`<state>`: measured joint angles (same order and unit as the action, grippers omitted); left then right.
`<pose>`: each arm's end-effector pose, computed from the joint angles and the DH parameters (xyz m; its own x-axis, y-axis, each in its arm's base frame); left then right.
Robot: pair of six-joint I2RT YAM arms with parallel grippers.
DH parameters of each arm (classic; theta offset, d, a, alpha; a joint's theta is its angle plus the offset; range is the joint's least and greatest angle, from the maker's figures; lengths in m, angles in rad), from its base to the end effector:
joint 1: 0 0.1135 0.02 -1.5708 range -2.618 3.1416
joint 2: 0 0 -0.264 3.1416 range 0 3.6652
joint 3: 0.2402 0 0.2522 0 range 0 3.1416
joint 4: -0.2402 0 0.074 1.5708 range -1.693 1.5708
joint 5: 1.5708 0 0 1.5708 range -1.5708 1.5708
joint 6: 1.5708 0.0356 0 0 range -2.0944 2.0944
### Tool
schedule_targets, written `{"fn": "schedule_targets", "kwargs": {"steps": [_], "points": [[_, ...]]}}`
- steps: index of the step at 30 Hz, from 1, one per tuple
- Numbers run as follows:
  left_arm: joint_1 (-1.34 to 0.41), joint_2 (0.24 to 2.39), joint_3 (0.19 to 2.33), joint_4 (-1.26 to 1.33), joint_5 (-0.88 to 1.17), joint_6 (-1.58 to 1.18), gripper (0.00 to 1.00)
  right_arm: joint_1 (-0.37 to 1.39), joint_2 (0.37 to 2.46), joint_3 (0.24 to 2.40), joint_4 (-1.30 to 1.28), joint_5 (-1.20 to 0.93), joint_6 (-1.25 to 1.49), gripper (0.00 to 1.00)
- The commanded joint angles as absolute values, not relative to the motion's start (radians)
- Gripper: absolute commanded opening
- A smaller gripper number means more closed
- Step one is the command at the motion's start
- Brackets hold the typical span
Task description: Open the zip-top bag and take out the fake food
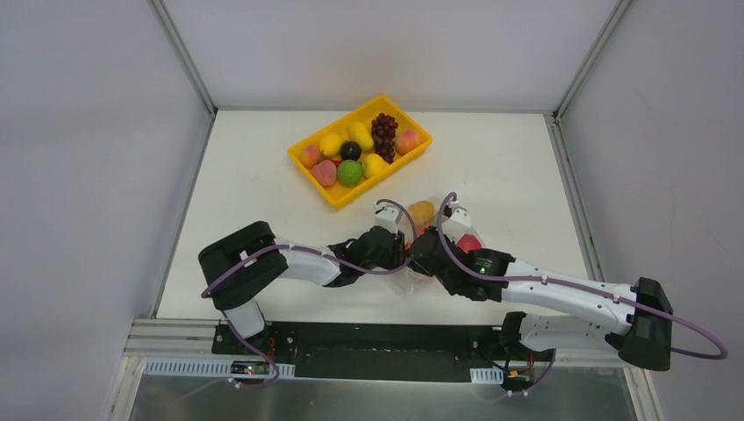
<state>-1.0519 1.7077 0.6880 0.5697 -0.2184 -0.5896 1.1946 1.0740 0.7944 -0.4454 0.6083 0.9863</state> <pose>0.1720 -0.2856 0.1504 -0.5969 -0.0495 -0.8008 0.5043 0.7532 -0.4223 0.1010 0.2003 0.2672 -0.6399 0.2429 -0.7291 -0.1312 0.9002 0.4151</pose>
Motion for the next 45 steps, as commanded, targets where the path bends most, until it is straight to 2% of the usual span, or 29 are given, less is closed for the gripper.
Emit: {"fn": "schedule_targets", "kwargs": {"steps": [1,8,10,20,29,38,45], "points": [[-1.063,1.729,0.700,0.506,-0.297,-0.597,0.29,1.196,1.067,0.783,-0.391,0.589,0.996,0.00],[-1.063,1.651,0.664,0.508,-0.239,-0.577,0.10,1.196,1.031,0.763,-0.409,0.609,1.014,0.00],[-1.063,1.592,0.659,0.476,-0.216,-0.566,0.00,1.196,1.015,0.759,-0.431,0.627,1.022,0.00],[-1.065,1.392,0.721,0.165,-0.130,-0.543,0.00,1.196,1.034,0.767,-0.491,0.686,1.020,0.00],[-1.065,1.249,0.823,-0.238,-0.006,-0.528,0.00,1.196,1.088,0.787,-0.566,0.783,1.048,0.00],[-1.065,1.071,0.870,-0.576,-0.034,-0.489,0.00,1.196,1.084,0.782,-0.631,0.846,1.097,0.00],[-1.060,0.880,0.921,-0.789,-0.158,-0.459,0.00,1.184,1.055,0.755,-0.692,0.873,1.168,0.00]]}}
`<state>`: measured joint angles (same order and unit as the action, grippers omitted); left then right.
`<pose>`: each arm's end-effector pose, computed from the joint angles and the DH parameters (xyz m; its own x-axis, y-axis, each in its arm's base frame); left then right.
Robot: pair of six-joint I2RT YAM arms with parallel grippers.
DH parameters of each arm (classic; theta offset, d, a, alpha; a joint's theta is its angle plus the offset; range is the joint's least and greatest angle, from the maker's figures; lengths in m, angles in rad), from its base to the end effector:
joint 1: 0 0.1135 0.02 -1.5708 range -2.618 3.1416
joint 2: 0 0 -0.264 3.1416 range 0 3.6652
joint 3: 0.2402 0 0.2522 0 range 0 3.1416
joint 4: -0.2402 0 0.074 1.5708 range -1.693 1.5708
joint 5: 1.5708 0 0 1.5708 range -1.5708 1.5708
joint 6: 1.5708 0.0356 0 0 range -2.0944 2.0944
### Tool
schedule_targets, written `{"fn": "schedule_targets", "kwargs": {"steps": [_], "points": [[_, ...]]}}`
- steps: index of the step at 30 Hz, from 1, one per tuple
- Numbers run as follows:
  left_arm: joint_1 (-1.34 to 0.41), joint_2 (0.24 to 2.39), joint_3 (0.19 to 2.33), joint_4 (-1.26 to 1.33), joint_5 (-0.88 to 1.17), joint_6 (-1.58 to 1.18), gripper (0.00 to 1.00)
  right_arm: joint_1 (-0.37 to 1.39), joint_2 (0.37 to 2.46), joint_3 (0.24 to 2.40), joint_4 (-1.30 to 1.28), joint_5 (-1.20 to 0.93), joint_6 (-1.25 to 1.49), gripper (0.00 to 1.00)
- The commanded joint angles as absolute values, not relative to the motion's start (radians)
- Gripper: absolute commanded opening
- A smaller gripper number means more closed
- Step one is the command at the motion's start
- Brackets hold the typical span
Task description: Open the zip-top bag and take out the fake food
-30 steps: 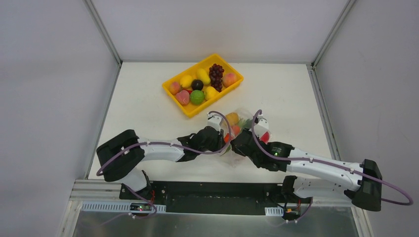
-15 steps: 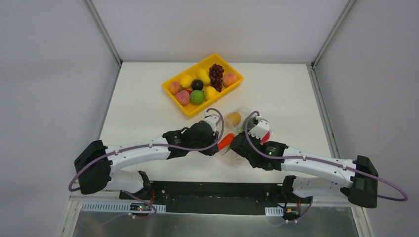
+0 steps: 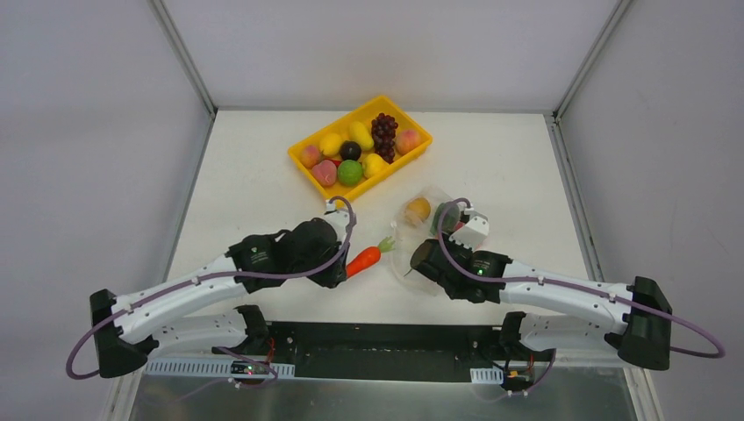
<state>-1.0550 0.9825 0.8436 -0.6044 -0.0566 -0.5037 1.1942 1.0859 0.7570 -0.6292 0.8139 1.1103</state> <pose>0.1029 -0.1774 0.2845 -0.7016 0.2604 -0.6633 0.5816 0.7471 -0.3218 0.0994 0.1809 0.2442 -0.5680 0.2364 -0.7883 0.0541 0.9665 0.2509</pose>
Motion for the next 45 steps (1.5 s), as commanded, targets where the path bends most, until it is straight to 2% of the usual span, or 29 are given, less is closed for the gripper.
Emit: {"fn": "schedule_targets", "kwargs": {"steps": [1,5,11,21,34,36,40,42,43,45], "points": [[-1.057,0.858,0.936,-0.816,-0.185,-0.451,0.00,1.183,1.052,0.750,-0.691,0.872,1.174,0.00],[-1.002,0.806,0.999,-0.872,-0.264,-0.391,0.00,1.183,1.048,0.731,-0.689,0.862,1.179,0.00],[-0.779,0.881,1.113,-0.807,-0.239,-0.249,0.00,1.183,1.023,0.725,-0.662,0.842,1.153,0.00],[-0.507,1.322,1.425,-0.632,-0.253,-0.079,0.00,1.183,0.978,0.705,-0.555,0.777,1.064,0.00],[-0.453,1.829,1.809,-0.516,-0.194,0.079,0.01,1.182,1.042,0.722,-0.470,0.721,1.006,0.00],[-0.449,1.887,1.872,-0.519,-0.209,0.084,0.10,1.182,1.050,0.728,-0.469,0.713,1.001,0.00],[-0.443,1.979,1.989,-0.553,-0.174,0.061,0.38,1.184,1.054,0.733,-0.478,0.706,1.000,0.00],[-0.443,1.993,2.016,-0.567,-0.163,0.038,0.65,1.184,1.050,0.733,-0.479,0.707,1.001,0.00],[-0.443,1.990,2.014,-0.570,-0.164,0.022,0.73,1.184,1.047,0.732,-0.480,0.707,1.002,0.00],[-0.443,1.966,1.984,-0.561,-0.156,0.005,0.80,1.184,1.044,0.730,-0.480,0.707,1.002,0.00]]}}
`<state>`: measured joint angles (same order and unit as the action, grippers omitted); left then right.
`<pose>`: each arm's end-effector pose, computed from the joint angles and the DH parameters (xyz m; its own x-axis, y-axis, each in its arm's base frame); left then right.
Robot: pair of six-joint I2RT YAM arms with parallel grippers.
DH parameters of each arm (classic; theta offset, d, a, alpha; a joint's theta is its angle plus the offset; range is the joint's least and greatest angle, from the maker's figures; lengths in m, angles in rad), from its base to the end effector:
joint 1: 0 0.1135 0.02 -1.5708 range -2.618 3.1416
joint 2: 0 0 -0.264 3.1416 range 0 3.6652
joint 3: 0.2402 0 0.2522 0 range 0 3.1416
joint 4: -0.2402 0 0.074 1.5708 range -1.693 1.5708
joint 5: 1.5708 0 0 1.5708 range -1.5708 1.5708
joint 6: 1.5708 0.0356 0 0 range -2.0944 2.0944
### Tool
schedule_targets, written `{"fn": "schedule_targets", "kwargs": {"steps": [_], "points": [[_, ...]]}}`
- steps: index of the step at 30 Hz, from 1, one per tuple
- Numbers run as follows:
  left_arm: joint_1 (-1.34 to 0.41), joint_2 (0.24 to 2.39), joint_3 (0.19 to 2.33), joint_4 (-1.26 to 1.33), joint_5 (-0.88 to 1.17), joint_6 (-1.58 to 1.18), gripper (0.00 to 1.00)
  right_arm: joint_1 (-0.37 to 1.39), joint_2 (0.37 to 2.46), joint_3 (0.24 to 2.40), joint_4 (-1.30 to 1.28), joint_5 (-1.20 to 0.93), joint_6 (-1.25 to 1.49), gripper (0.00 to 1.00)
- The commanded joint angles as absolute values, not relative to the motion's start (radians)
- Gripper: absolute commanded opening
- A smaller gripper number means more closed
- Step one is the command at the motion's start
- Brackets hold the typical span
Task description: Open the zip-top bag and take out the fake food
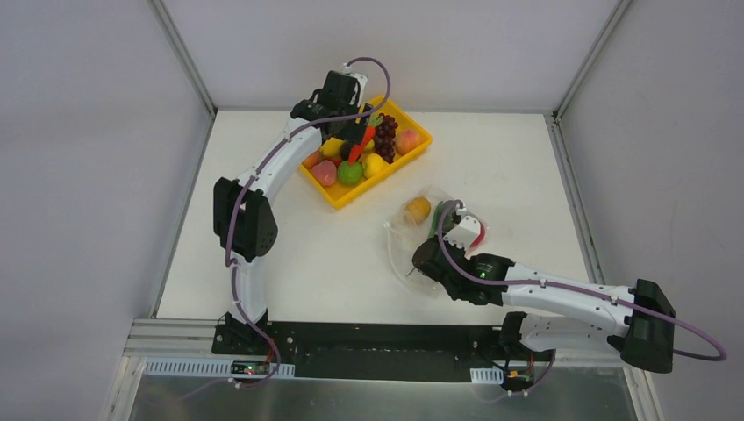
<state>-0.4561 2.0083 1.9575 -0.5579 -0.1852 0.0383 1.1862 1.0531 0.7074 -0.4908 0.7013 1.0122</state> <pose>0.4239 -0.2007 0.3378 -0.5016 0.2880 -0.8158 0.3167 0.9386 0.1366 0.0993 0.1841 0.2412 -0.6106 0.2182 -0.7613 -0.0532 0.9478 0.3144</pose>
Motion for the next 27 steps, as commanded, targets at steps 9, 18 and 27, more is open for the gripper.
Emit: {"fn": "schedule_targets", "kwargs": {"steps": [9,18,27], "points": [[-0.443,1.731,1.769,-0.548,-0.049,-0.151,0.88,1.184,1.039,0.735,-0.482,0.698,0.995,0.00],[-0.487,1.418,1.366,-0.427,0.141,-0.392,0.83,1.183,1.026,0.749,-0.477,0.698,0.985,0.00],[-0.679,1.172,1.020,-0.267,0.141,-0.525,0.80,1.184,1.017,0.784,-0.484,0.687,0.964,0.00]]}}
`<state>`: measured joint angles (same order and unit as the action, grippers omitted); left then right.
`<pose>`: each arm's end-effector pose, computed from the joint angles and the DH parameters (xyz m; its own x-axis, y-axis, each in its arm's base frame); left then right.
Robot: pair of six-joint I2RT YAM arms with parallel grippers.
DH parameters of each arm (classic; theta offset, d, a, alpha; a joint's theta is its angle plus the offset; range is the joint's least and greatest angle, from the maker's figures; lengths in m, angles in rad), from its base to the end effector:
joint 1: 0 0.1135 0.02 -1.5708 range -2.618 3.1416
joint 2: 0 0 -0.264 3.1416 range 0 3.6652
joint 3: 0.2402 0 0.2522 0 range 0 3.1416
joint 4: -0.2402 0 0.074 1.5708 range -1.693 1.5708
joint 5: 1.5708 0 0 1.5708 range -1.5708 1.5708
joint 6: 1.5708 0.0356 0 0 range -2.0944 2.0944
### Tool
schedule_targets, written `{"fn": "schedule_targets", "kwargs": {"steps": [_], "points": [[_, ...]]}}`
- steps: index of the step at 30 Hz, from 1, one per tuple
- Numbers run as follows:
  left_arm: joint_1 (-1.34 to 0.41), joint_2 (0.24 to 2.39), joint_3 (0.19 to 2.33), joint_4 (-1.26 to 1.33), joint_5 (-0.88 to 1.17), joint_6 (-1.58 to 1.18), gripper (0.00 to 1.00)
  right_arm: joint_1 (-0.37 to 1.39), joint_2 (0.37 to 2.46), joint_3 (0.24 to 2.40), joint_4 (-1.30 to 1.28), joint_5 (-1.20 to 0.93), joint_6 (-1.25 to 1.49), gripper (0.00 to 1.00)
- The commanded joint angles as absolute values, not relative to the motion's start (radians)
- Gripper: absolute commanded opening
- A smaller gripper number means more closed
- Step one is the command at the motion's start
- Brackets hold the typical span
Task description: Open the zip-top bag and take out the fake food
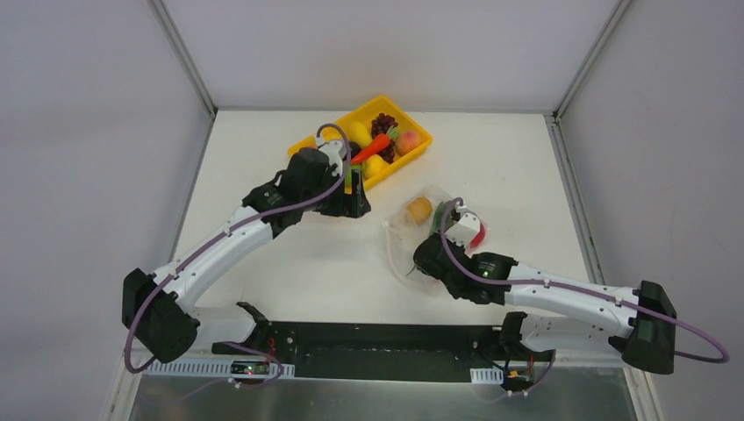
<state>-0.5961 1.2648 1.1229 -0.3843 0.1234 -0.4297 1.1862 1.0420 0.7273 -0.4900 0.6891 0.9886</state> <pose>0.2342 -0.1642 0.3351 -0.6466 -0.0609 -0.7604 0.4134 0.8097 -0.4164 0.0993 0.1849 0.2495 -0.6081 0.2159 -0.7639 -0.0766 0.9419 0.3272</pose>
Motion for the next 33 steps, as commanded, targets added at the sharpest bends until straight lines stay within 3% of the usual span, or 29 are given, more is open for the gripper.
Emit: {"fn": "schedule_targets", "kwargs": {"steps": [1,12,26,33], "points": [[-0.704,1.152,0.982,-0.242,0.137,-0.538,0.80,1.183,1.017,0.786,-0.485,0.689,0.961,0.00],[-0.962,1.069,0.724,0.070,-0.034,-0.617,0.73,1.184,1.025,0.793,-0.478,0.665,0.953,0.00],[-1.152,1.410,0.762,0.370,-0.262,-0.463,0.52,1.184,1.035,0.786,-0.429,0.606,0.975,0.00],[-1.155,1.572,0.767,0.470,-0.348,-0.431,0.54,1.183,1.050,0.794,-0.426,0.588,0.977,0.00]]}}
